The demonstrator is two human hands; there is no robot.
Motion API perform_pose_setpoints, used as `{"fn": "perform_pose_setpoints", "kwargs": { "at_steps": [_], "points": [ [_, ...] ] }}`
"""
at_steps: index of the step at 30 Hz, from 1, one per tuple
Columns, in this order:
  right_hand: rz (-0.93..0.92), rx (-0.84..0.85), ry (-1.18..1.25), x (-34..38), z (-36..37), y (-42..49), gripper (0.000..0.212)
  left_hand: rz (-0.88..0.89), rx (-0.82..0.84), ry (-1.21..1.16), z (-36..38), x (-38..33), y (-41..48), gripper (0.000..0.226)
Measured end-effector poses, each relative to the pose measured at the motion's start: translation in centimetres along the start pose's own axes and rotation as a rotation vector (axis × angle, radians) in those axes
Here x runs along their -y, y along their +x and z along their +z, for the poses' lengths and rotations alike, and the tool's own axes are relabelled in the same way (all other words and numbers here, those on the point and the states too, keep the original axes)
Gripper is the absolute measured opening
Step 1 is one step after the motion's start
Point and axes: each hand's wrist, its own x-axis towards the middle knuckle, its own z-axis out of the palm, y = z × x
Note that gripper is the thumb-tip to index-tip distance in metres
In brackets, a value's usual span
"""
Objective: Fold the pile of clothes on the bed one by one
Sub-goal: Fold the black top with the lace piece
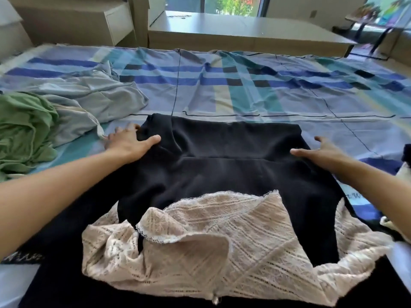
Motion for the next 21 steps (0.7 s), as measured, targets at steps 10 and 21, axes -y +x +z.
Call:
{"fn": "perform_pose_setpoints", "kwargs": {
  "at_steps": [10,21],
  "points": [
    [-0.125,-0.015,0.153,4.7,1.6,10.6,0.026,0.042,0.002,-0.295,-0.4,-5.2,9.8,0.029],
    [-0.441,-0.118,-0.245,8.5,3.8,7.8,0.085,0.341,-0.096,0.264,-1.1,-8.8,6.2,0.071]
  ]
}}
